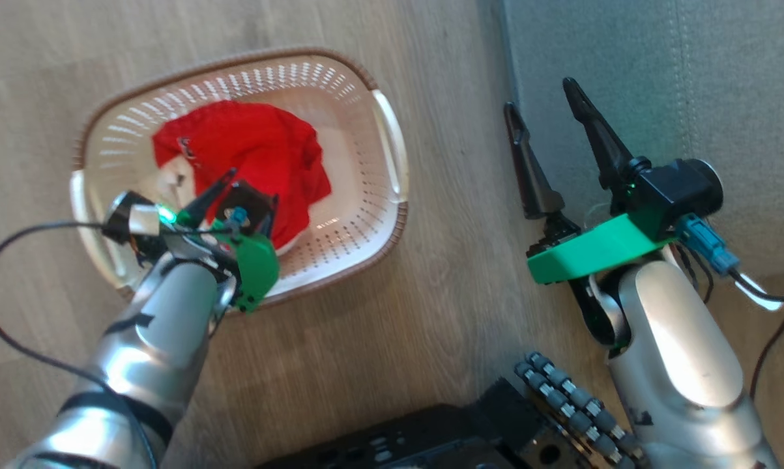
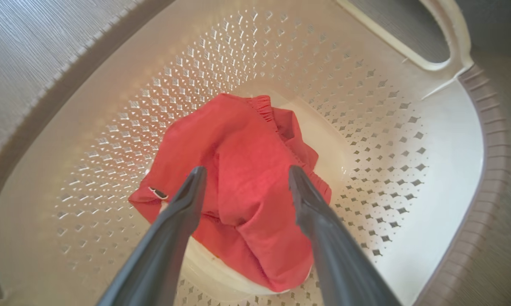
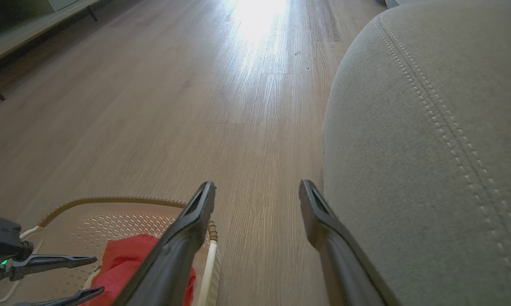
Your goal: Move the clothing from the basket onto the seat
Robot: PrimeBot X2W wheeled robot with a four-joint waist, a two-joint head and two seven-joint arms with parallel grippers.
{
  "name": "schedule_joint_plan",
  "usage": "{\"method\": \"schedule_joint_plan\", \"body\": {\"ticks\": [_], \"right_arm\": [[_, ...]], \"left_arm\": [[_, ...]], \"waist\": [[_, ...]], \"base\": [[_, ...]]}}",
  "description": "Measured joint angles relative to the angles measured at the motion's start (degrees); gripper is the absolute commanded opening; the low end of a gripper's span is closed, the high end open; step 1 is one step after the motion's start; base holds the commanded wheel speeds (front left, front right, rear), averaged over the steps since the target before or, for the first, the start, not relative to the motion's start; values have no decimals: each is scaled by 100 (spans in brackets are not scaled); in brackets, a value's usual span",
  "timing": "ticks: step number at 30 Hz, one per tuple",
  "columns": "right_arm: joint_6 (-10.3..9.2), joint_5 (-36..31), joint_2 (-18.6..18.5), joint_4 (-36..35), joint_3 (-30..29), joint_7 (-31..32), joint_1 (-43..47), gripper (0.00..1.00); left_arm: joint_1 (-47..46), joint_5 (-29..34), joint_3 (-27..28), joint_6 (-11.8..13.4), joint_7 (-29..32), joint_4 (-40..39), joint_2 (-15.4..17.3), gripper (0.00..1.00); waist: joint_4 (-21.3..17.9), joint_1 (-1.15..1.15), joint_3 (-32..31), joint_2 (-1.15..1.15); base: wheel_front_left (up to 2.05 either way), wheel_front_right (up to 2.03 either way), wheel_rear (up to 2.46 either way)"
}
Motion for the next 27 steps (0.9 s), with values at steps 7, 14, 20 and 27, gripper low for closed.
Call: {"method": "schedule_joint_plan", "body": {"ticks": [7,14,20,27], "right_arm": [[0,101,1,-200,163,-13,-26,100],[0,156,2,-338,277,-14,-34,100],[0,200,3,-390,293,-14,-38,100],[0,200,3,-394,294,-14,-39,100]], "left_arm": [[-536,0,-127,-94,-14,773,111,100],[-941,2,-160,-35,16,1321,170,100],[-1078,44,-203,-13,159,1441,178,100],[-1154,-43,-238,-47,420,1500,178,0]], "waist": [[-317,0,445,0],[-539,-1,713,0],[-616,0,852,0],[-570,0,900,0]], "base": [[0,0,0],[0,0,0],[0,0,0],[0,0,0]]}}
